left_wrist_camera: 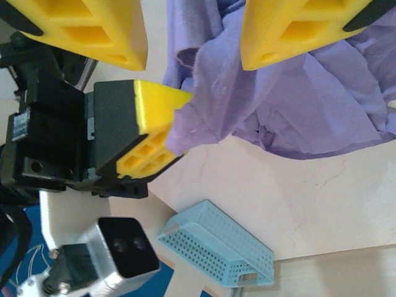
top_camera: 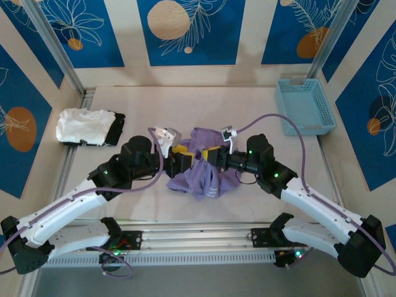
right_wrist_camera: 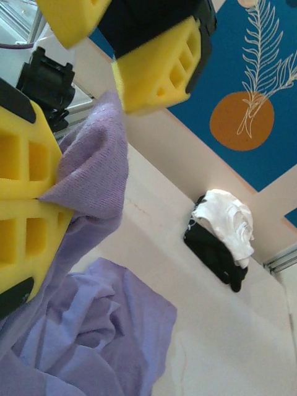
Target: Fold the inside-out t-shirt
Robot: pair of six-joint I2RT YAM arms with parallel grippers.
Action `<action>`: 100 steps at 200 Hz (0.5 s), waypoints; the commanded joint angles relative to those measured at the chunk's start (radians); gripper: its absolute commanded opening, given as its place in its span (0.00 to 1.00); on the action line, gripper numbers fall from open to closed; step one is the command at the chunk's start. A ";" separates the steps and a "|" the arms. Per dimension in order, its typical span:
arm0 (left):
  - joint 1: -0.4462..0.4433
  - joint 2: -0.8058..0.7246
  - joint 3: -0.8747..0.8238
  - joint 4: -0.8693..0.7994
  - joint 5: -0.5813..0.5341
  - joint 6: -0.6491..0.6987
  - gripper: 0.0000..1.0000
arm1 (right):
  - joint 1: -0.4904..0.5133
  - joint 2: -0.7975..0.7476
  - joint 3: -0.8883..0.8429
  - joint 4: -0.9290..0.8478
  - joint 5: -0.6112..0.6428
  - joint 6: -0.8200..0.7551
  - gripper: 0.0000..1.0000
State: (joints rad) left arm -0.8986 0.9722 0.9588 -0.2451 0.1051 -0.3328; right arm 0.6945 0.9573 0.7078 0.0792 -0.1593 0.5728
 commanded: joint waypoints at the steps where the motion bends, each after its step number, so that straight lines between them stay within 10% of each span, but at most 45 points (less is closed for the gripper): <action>1: -0.016 0.034 0.022 -0.062 0.042 0.059 0.40 | 0.010 0.002 0.047 -0.005 0.042 0.047 0.00; 60: -0.031 0.119 0.057 -0.091 0.028 0.095 0.41 | 0.009 -0.003 0.062 -0.032 0.061 0.037 0.00; 100: -0.031 0.129 0.053 0.005 0.035 0.097 0.11 | 0.010 -0.005 0.059 -0.046 0.075 0.021 0.00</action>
State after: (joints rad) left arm -0.9195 1.1019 0.9775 -0.3145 0.1291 -0.2520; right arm 0.6994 0.9653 0.7387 0.0513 -0.1104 0.5991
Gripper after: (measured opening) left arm 0.181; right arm 0.059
